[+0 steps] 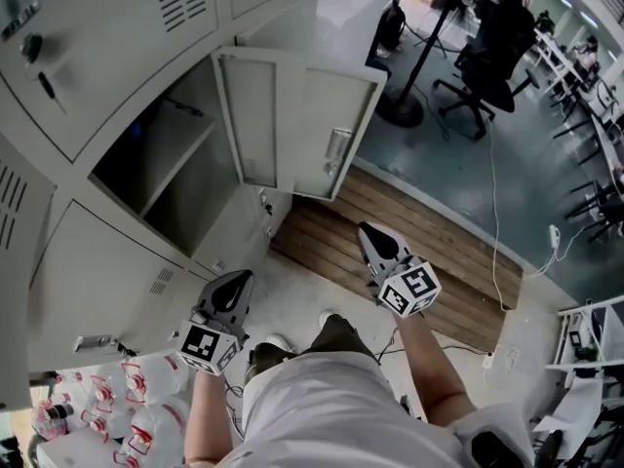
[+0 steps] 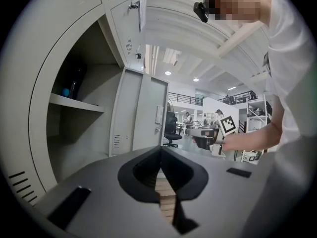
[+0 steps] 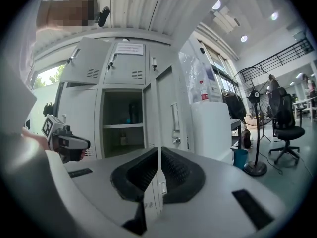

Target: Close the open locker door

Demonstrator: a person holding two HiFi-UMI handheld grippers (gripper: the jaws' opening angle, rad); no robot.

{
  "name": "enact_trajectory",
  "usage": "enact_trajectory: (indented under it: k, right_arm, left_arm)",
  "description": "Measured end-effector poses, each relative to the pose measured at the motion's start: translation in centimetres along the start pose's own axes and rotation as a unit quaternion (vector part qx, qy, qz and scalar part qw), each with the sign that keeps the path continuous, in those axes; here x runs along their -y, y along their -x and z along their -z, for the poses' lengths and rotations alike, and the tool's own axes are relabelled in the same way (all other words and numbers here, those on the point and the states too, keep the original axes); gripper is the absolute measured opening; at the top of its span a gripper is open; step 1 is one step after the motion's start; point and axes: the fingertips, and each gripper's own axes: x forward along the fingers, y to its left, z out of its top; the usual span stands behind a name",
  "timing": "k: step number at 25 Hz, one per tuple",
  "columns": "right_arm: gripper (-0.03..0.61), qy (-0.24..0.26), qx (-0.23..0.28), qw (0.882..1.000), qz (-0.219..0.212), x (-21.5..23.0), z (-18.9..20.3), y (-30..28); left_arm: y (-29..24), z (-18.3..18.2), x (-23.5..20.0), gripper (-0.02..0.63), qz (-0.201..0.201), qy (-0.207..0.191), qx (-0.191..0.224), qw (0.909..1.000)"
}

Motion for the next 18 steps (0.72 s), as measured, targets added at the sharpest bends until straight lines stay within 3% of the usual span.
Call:
enact_trajectory:
  k: [10, 18]
  right_arm:
    - [0.091, 0.012, -0.01, 0.999, -0.05, 6.0, -1.3, -4.9]
    - [0.12, 0.019, -0.014, 0.993, -0.114, 7.7, -1.1, -9.4]
  left_arm:
    - [-2.3, -0.6, 0.5, 0.002, -0.065, 0.011, -0.006, 0.9978]
    - [-2.1, 0.0, 0.3, 0.002, -0.139, 0.019, -0.012, 0.9901]
